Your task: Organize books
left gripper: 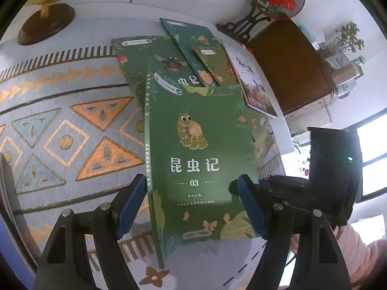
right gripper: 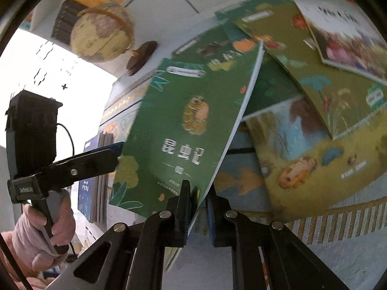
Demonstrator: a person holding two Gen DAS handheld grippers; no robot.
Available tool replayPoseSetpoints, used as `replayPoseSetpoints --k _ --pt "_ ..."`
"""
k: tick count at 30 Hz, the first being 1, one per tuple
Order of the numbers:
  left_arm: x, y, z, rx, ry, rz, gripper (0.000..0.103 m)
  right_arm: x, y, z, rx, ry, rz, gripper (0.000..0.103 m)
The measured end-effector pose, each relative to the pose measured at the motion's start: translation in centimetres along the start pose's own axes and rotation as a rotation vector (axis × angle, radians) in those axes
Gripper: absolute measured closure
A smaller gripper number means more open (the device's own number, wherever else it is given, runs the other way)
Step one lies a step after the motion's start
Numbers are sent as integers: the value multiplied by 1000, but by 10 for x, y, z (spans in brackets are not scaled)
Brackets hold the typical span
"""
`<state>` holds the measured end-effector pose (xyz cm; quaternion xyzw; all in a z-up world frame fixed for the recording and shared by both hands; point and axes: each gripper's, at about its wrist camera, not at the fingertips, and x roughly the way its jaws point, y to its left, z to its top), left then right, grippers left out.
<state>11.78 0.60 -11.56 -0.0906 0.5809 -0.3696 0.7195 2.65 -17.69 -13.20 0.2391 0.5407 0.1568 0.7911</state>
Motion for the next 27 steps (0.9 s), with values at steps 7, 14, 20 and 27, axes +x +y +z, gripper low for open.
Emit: replayPoseSetpoints --k 7,14,20,27 --pt "-19 0 -2 -4 -34 -4 29 -16 13 3 -66 -29 -15 91" --pt "-40 -2 -8 -13 -82 3 29 -27 35 1 -120 -55 -8 91" --pt "-66 -1 -18 -21 -132 24 29 -35 56 1 -168 -71 6 91" --pt "-100 7 -39 -50 -200 65 29 -34 88 -5 -237 -67 36 91"
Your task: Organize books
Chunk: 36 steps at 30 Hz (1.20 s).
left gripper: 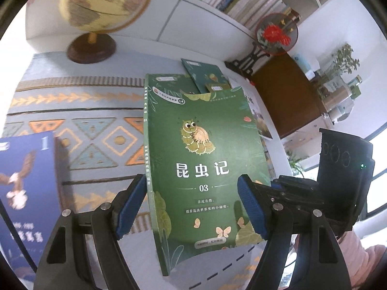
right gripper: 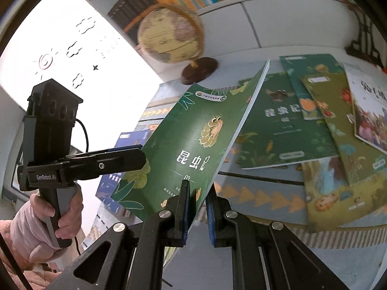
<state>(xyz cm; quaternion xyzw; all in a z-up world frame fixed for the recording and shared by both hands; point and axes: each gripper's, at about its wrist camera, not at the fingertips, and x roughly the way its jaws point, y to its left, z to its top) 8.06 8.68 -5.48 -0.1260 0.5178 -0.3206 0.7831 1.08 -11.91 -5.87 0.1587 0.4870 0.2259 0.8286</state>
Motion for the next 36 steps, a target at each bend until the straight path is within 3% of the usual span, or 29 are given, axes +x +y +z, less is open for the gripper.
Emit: replayPoseSetpoints --k 18,36 --pt "-88 57 -42 -116 -130 148 29 51 91 4 -153 53 128 91" --pt "-118 117 -62 -250 -168 240 29 120 141 11 -185 148 153 91"
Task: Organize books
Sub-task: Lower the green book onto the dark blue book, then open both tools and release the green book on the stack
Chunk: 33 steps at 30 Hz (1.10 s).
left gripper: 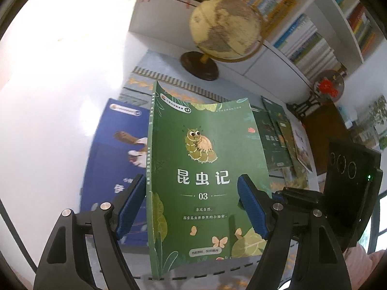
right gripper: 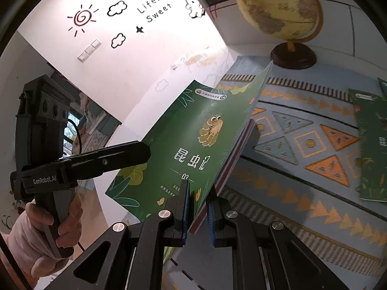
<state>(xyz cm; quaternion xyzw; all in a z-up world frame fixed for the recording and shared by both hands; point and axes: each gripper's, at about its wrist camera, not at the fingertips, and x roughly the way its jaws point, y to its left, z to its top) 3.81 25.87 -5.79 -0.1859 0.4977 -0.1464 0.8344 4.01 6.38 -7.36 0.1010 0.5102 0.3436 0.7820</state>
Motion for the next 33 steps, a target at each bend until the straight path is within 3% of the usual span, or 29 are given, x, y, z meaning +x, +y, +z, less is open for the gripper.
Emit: replayPoseSetpoints --k 16,20,27,33 --pt "14 58 0 -118 -5 66 29 68 11 6 41 82 -11 90" --pt "21 65 -3 -148 5 68 29 75 7 3 57 87 -32 90" --pt "27 72 -5 -176 3 102 29 84 -12 -7 199 114 7 89" --pt "30 79 -5 -193 16 115 29 85 -13 -9 205 118 9 88"
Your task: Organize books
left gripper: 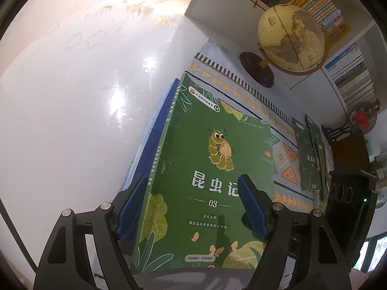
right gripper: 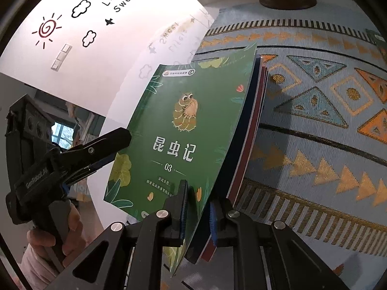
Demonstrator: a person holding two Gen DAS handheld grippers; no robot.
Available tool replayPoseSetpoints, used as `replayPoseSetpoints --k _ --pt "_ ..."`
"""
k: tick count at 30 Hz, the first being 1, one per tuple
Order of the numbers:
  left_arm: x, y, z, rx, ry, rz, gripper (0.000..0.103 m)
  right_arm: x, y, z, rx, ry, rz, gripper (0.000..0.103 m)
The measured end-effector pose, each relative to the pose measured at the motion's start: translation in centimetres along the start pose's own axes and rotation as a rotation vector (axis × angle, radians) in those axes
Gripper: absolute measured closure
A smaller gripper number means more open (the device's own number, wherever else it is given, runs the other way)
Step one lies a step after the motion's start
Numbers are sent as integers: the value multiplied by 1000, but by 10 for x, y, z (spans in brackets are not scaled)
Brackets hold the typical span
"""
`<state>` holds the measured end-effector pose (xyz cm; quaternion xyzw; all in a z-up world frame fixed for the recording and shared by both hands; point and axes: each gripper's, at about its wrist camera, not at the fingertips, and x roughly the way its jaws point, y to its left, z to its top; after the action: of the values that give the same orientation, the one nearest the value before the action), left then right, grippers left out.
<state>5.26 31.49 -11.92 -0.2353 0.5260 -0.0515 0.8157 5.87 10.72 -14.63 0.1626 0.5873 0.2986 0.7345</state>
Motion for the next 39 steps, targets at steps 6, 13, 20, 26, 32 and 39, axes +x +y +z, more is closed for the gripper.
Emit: replayPoseSetpoints --k 6,13,20,26,32,39 --pt "-1 5 -1 -21 -21 43 29 5 6 3 -4 6 -1 85" --pt "-10 10 -2 -33 -34 79 29 6 4 5 4 21 4 84" --pt "-21 10 -5 -34 -57 85 29 2 2 7 34 55 -1 79" --pt "-33 5 -6 -15 -76 100 29 6 10 6 12 64 -19 76" --pt "-51 -10 -8 20 -96 133 29 -16 -6 -3 55 62 -45 76" --pt "-70 -60 -16 112 -112 141 29 -100 -61 -39 139 -34 -109 75"
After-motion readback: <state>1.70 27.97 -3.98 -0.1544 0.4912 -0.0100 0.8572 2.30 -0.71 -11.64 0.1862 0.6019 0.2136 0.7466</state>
